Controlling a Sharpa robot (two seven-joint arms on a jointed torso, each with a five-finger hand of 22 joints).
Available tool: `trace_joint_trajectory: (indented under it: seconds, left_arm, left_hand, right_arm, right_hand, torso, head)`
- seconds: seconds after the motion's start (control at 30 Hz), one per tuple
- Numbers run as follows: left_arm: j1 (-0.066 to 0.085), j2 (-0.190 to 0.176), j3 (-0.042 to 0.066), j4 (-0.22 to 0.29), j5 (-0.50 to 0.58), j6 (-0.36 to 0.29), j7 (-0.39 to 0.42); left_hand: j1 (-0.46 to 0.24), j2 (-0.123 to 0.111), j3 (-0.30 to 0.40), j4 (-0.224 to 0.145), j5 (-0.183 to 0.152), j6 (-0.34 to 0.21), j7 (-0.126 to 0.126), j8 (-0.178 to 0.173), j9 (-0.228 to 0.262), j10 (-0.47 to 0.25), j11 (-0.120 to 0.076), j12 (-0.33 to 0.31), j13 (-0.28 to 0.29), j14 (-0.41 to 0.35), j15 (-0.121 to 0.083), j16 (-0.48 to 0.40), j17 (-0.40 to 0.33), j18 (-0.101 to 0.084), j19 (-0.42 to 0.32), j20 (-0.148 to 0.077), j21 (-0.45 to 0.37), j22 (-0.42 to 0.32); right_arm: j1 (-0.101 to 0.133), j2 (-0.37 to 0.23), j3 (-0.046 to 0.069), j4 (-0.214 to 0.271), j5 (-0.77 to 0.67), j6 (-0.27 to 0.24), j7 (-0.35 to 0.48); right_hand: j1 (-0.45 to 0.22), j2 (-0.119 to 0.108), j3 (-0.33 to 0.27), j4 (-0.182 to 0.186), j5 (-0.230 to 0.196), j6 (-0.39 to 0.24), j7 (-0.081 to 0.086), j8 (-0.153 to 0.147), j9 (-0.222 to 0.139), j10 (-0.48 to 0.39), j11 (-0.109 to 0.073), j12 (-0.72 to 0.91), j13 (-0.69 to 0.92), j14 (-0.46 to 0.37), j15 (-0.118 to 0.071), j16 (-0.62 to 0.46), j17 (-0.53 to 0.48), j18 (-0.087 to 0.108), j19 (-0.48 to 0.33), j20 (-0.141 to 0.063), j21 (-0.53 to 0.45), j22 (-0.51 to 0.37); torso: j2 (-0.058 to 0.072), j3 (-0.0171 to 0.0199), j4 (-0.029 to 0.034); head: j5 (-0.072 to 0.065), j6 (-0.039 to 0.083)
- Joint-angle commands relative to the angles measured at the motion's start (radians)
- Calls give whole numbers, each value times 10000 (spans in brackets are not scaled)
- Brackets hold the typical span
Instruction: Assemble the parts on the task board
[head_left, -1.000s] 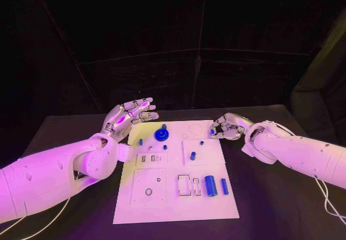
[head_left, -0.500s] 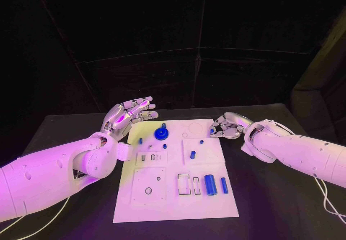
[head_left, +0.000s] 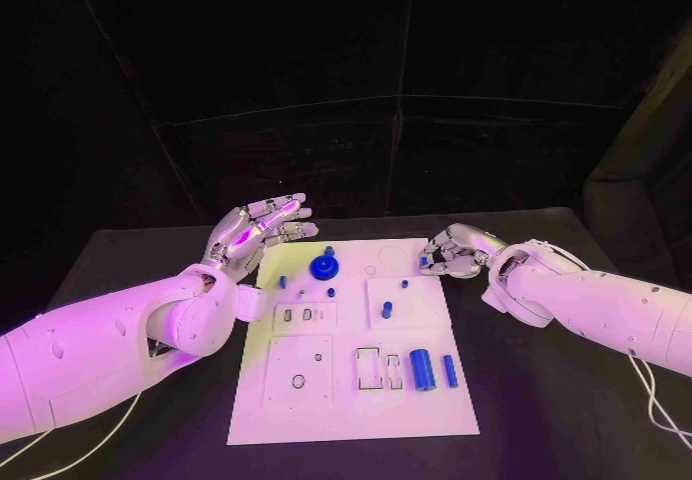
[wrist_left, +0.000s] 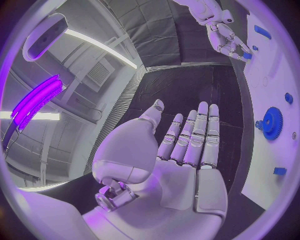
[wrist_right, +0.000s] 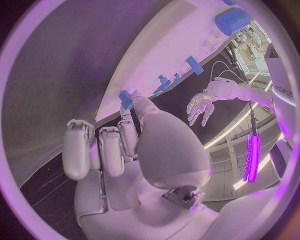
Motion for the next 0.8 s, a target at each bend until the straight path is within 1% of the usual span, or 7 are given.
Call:
trace_joint_trajectory:
  seconds: [0.03,0.23,0.5,0.53,0.63,0.7,0.8]
  left_arm:
    - [11,-25,4,25,-18,126,72]
    - [12,-39,4,26,-18,119,77]
    - [13,-16,4,-56,-18,113,81]
    - [13,-6,4,-83,-18,111,82]
    - [14,28,4,-136,-17,106,86]
    - [14,45,5,-159,-17,106,91]
    - [16,69,6,-215,0,101,110]
  left_hand:
    - [-6,87,26,-57,20,17,862,-2,6,56,1,17,4,72,-11,-67,-8,151,73,-12,25,-16]
    - [-4,92,31,-60,19,12,868,-8,3,49,5,10,1,75,-10,-75,-11,151,73,-12,23,-22]
    - [-5,94,32,-60,19,26,868,-8,4,48,5,9,1,76,-9,-77,-12,151,74,-12,22,-23]
    - [-5,94,32,-60,19,26,868,-8,4,48,5,9,1,76,-9,-77,-12,151,74,-12,22,-23]
    - [-5,94,32,-60,19,26,868,-8,4,48,5,9,1,76,-9,-77,-12,151,74,-12,22,-23]
    - [-5,94,32,-60,19,26,868,-8,4,48,5,9,1,76,-9,-77,-12,151,74,-12,22,-23]
    - [-6,98,33,-59,19,14,869,-10,3,48,6,8,0,78,-9,-79,-12,151,75,-12,22,-24]
  right_arm:
    - [20,-145,8,365,143,-319,-45]
    - [91,-431,64,1210,248,-522,-599]
    - [487,-514,125,2185,16,-761,-1450]
    - [545,-462,130,2335,-41,-749,-1597]
    - [611,-253,134,2502,-40,-544,-1744]
    - [628,-112,133,2528,-9,-435,-1793]
    - [649,325,127,2498,-29,-216,-1895]
  right_hand:
    - [-231,50,22,67,192,54,14,-4,-9,-43,-66,-45,362,788,-94,8,1484,-164,-8,-44,39,64]
    - [-268,66,47,89,219,40,16,-20,-21,-71,-67,-93,319,785,-96,1,1472,-166,0,-47,46,77]
    - [-271,98,88,92,212,30,13,-34,-31,-84,-69,-123,296,786,-98,2,1478,-172,13,-49,58,102]
    - [-271,98,88,92,212,30,13,-34,-31,-84,-69,-123,296,786,-98,2,1478,-172,13,-49,58,102]
    - [-247,123,141,71,217,39,5,-37,-36,-87,-77,-138,286,782,-104,-8,1461,-174,20,-52,63,114]
    - [-241,125,150,66,221,39,4,-38,-37,-90,-79,-143,282,781,-105,-11,1456,-175,23,-53,66,120]
    - [-237,128,160,62,224,38,5,-41,-39,-105,-79,-166,262,779,-106,-14,1449,-178,30,-54,73,135]
  torso:
    - [-12,-4,-15]
    - [-60,-53,10]
    - [-192,-126,57]
    - [-232,-150,77]
    - [-308,-195,119]
    - [-338,-205,141]
    - [-396,-246,189]
  head:
    - [11,-11]
    - [-5,-11]
    - [17,-61]
    - [19,-75]
    - [51,-98]
    - [89,-78]
    - [189,-154]
